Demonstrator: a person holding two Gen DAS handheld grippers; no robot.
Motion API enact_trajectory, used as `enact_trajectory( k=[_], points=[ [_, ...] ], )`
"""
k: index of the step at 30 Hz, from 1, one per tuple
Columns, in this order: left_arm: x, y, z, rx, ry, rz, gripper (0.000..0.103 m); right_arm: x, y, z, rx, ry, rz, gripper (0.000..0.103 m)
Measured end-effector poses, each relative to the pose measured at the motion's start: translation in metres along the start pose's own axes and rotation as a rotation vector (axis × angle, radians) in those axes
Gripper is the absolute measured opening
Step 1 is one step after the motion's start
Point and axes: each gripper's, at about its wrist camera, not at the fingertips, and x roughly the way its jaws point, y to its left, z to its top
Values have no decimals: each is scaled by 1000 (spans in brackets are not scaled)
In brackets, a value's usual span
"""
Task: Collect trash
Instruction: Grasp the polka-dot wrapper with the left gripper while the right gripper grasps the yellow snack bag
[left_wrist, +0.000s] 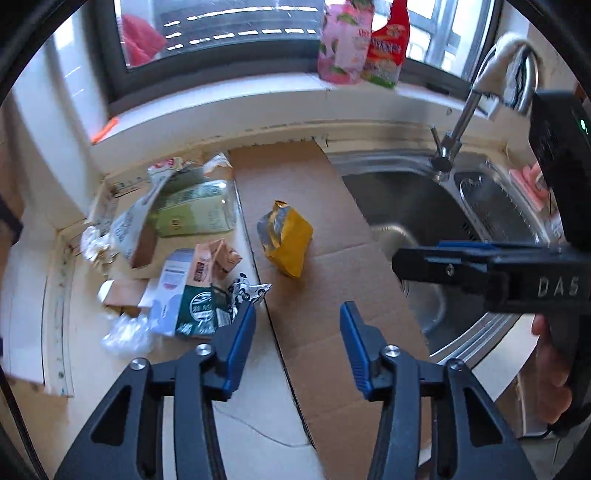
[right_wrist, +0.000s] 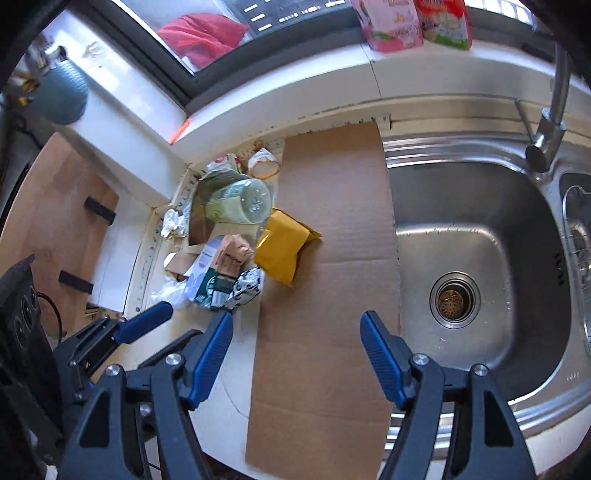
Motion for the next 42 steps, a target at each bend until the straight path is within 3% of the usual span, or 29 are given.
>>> enact_trajectory(
  k=[7,20,31,35,42],
  points=[
    [61,13,4,-26,116,15,18,41,-18,21,18,73,17,72],
    [91,24,12,-90,147,45,18,73,-22,32,13,138,51,72],
    [90,31,16,-103,142,84,27,79,-24,36,6,152,59,72],
    [81,31,16,-105,113,108,49,80,-27,37,16,155,70,72],
    [87,30,13,-91,130,99,49,87,-29,39,41,164,80,72]
  ],
)
